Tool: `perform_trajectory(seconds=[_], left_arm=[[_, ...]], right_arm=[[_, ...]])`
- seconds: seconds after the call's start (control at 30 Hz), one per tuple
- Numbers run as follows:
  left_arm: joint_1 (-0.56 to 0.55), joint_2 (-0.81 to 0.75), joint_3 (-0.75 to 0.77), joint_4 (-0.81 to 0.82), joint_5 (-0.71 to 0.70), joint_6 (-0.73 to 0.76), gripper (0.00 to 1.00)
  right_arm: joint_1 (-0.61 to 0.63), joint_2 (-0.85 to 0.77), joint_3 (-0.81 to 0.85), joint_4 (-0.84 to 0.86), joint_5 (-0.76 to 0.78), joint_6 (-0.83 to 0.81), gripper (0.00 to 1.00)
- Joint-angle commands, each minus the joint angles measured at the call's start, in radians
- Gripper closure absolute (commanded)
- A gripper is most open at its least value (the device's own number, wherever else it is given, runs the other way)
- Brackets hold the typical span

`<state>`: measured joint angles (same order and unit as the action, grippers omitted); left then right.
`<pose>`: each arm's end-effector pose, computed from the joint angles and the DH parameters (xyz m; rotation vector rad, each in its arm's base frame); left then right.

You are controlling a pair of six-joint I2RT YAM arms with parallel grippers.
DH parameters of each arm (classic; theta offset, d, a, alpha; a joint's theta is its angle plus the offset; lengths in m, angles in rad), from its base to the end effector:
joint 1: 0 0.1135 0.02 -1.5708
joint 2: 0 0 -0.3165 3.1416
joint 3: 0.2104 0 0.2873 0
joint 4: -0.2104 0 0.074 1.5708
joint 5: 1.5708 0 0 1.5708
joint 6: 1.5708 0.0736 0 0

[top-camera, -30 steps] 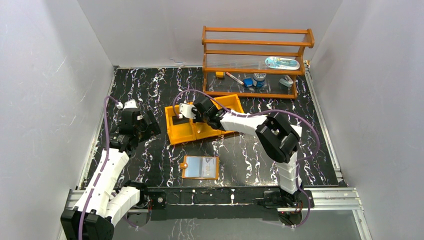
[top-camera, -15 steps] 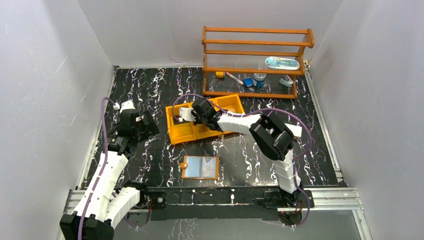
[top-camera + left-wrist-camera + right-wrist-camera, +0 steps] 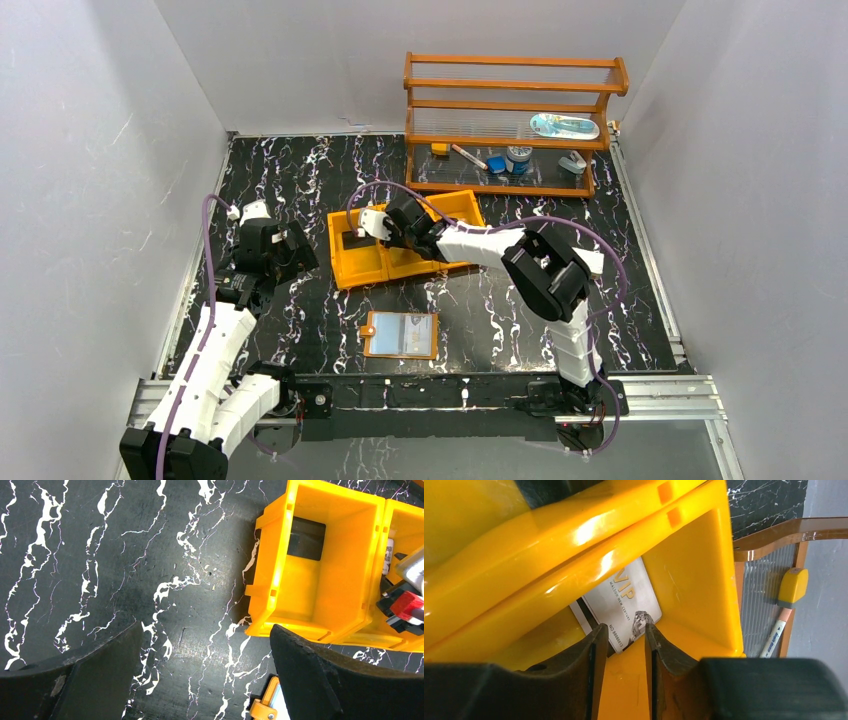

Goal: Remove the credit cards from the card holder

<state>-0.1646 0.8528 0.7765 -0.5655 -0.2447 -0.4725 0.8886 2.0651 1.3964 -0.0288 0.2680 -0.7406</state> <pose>0.2130 -0.0173 0.3032 -0.4687 2.1412 -0.0878 0.3549 0.4060 0.1719 -1.5354 1.6423 -0.2243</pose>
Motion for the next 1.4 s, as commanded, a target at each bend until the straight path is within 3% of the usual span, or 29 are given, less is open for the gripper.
perform_trajectory(seconds=[0.0,0.17,0.3,0.37,0.43,0.47,0.53,0.8,1.1,1.37], left_arm=[[0.007,-0.01,-0.003,-0.005,0.001,0.003,0.02],[0.007,-0.005,-0.002,-0.004,0.007,0.004,0.02],[0.007,0.0,-0.004,-0.001,0.019,0.007,0.02],[0.007,-0.001,-0.006,0.003,0.03,0.009,0.02],[0.007,0.0,-0.009,0.01,0.044,0.011,0.02],[0.007,0.0,-0.009,0.011,0.05,0.013,0.02],[0.007,0.002,-0.01,0.013,0.057,0.014,0.02],[0.007,0.035,-0.011,0.019,0.088,0.018,0.02],[0.006,0.055,-0.02,0.045,0.176,0.041,0.02],[0.005,0.096,0.003,0.071,0.411,0.045,0.06]], right_arm=[[0.004,-0.082,0.007,0.027,-0.024,0.07,0.58],[0.003,-0.137,0.001,0.041,0.0,0.141,0.57],[0.003,-0.25,-0.052,0.116,0.039,0.305,0.52],[0.003,-0.33,-0.103,0.151,0.083,0.426,0.43],[0.003,-0.418,-0.173,0.172,0.149,0.594,0.25],[0.003,-0.454,-0.195,0.153,0.198,0.686,0.13],[0.001,-0.523,-0.222,0.072,0.235,0.825,0.04],[0.001,-0.639,-0.317,-0.205,0.072,1.307,0.02],[0.001,-0.781,-0.547,-0.162,-0.103,1.637,0.02],[0.001,-0.942,-0.79,-0.022,-0.223,1.899,0.07]])
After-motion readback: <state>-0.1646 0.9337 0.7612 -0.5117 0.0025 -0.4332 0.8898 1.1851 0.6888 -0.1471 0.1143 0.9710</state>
